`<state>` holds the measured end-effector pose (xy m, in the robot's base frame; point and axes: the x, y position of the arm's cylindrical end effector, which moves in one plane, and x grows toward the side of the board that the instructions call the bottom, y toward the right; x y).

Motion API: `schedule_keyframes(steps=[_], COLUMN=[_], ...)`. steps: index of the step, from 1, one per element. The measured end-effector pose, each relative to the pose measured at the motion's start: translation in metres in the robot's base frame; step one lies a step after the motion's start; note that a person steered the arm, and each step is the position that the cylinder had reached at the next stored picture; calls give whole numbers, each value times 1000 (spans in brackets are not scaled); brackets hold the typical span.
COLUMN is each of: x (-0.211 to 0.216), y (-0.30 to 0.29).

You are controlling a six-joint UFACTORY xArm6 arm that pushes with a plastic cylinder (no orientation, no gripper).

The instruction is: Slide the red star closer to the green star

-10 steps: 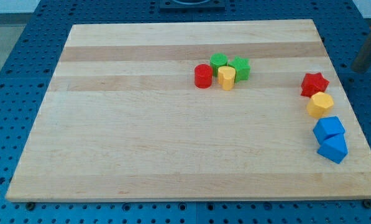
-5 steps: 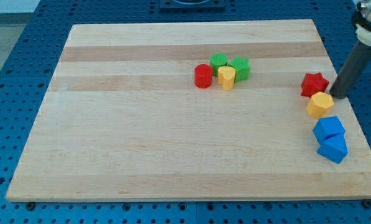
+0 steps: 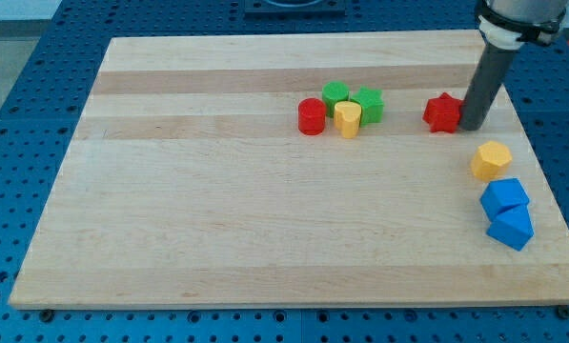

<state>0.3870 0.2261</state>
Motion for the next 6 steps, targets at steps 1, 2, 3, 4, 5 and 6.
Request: schedule_keyframes(steps=[1, 2, 3, 4, 5, 6], x=[-10, -13, -13, -9, 0, 18], y=[0, -7, -29, -59, -88, -107])
